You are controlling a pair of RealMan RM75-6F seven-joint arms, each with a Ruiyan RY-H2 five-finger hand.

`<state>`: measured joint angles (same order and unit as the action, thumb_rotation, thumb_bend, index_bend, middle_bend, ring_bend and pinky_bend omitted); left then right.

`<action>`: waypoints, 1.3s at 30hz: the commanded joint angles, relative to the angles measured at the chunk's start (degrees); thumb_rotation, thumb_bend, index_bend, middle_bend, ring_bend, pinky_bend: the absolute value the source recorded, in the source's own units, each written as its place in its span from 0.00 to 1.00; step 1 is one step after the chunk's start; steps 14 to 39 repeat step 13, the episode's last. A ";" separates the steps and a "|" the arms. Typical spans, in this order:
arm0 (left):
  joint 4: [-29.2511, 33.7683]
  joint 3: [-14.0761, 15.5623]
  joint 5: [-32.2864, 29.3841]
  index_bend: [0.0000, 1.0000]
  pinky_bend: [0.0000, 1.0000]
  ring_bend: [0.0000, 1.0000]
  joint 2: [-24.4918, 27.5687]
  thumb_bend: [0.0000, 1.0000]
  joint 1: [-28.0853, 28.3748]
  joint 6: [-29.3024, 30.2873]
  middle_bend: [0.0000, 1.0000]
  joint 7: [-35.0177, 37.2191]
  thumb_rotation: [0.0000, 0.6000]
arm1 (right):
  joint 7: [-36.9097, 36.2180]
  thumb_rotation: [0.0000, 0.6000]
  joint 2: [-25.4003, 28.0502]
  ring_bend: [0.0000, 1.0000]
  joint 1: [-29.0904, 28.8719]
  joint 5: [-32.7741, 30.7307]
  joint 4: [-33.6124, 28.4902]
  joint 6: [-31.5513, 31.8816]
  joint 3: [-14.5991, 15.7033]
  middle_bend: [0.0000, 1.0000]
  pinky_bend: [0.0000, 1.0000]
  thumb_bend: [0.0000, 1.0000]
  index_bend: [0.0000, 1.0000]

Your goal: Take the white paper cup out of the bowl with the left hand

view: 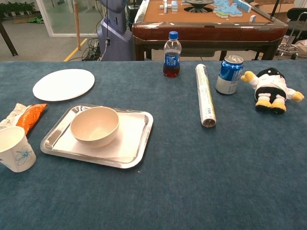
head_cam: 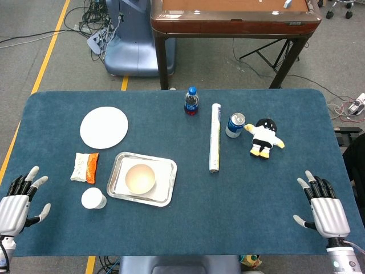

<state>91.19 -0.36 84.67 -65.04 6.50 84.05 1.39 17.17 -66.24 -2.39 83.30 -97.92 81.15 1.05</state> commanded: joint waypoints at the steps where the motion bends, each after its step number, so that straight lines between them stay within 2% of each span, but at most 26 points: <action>1: 0.16 -0.31 -0.32 0.17 0.00 0.00 0.12 0.32 0.12 -0.32 0.00 -0.09 1.00 | 0.24 1.00 -0.20 0.00 0.04 -0.28 0.26 -0.11 -0.05 0.00 0.00 0.20 0.00; 13: 0.72 -0.22 -0.05 0.18 0.00 0.00 -0.49 0.32 0.39 -1.56 0.00 -2.65 1.00 | -1.44 1.00 -0.10 0.00 0.74 1.10 0.79 1.21 0.12 0.00 0.00 0.20 0.00; 39: 0.72 -0.22 -0.05 0.18 0.00 0.00 -0.49 0.32 0.39 -1.56 0.00 -2.65 1.00 | -1.44 1.00 -0.10 0.00 0.74 1.10 0.79 1.21 0.12 0.00 0.00 0.20 0.00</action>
